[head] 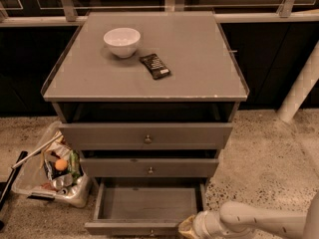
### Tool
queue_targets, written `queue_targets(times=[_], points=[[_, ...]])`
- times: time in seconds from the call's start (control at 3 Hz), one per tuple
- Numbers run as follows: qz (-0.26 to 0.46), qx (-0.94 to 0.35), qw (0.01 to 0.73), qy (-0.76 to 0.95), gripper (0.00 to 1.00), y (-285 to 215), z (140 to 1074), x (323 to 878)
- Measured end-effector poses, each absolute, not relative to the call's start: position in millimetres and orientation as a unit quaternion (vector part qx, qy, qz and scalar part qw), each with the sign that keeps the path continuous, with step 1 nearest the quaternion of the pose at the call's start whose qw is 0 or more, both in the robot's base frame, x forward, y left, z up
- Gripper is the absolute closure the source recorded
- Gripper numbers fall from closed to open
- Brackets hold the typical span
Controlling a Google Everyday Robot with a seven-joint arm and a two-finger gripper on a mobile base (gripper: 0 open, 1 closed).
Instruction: Close bottom drawer
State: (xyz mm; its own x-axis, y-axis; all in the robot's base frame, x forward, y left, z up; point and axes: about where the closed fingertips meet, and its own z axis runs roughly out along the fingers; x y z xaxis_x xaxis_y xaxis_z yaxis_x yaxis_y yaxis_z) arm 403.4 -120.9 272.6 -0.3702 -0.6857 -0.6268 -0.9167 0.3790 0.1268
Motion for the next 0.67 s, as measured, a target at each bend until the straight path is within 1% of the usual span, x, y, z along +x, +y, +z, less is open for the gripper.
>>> queue_targets(times=[0.67], points=[[0.253,-0.498,0.252,0.791,1.0,-101,221,393]])
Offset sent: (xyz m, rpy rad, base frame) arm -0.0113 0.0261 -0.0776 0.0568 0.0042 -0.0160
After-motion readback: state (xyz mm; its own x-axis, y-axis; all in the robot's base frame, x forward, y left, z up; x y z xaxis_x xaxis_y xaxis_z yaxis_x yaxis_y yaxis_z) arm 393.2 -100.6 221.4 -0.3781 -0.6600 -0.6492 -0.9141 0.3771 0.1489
